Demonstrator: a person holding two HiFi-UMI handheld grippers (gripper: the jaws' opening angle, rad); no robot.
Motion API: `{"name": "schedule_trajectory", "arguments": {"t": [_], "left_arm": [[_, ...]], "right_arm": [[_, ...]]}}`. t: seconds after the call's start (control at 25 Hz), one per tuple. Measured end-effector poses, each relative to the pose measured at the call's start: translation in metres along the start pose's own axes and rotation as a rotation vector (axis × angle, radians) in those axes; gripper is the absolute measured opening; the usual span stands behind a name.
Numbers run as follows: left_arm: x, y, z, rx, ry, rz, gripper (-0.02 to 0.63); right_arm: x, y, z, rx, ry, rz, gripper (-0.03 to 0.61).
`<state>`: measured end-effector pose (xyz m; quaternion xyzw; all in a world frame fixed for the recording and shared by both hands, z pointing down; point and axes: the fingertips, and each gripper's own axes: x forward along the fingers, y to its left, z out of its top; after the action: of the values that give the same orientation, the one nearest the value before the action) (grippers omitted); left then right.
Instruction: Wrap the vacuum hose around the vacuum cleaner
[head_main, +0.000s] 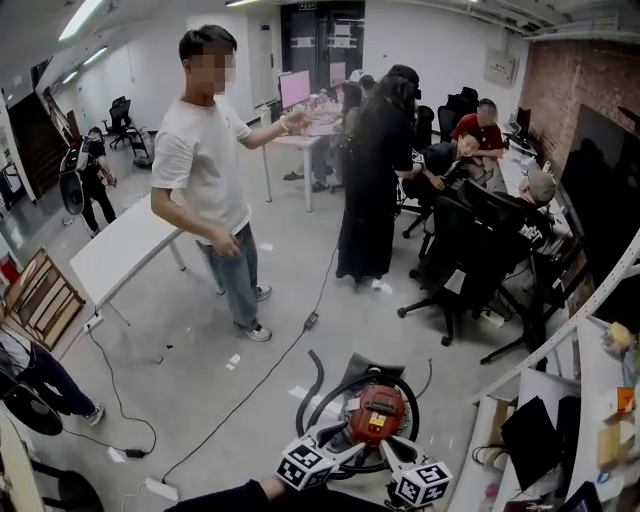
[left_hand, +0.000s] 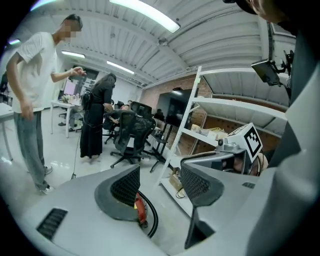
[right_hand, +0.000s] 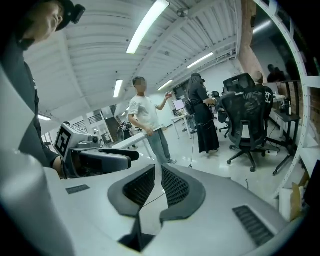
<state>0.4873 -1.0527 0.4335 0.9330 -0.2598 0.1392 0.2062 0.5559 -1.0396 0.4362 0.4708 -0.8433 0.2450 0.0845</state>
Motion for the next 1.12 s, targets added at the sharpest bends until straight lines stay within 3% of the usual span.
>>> {"name": "schedule_trajectory", "arguments": {"t": [0.16,0.36,0.6,0.84,1.12], "left_arm": [[-0.016,-0.06,-0.03,-0.019,-0.002,0.068,0.273],[-0.052,-0.104,-0.086,-0.035,0.1,0.138,0.273],[-0.076,-0.137,-0.1,-0.072,0.098,0.116,0.272],[-0.119,-0.134,-0.12,-0.069,0.022,0.09,0.273],[-0.189,-0.081,-0.133,-0.151,-0.003,0.08,0.273]], "right_arm": [[-0.052,0.003,-0.036,0.031,-0.01,0.024,0.045],[-0.093,0.022,-0.109,0.145,0.028,0.061,0.042],[-0.129,0.047,-0.134,0.146,0.036,0.045,0.038],[-0.126,0.076,-0.15,0.07,0.04,0.0,0.035],[-0.091,0.138,-0.152,0.076,0.076,-0.057,0.035]]}}
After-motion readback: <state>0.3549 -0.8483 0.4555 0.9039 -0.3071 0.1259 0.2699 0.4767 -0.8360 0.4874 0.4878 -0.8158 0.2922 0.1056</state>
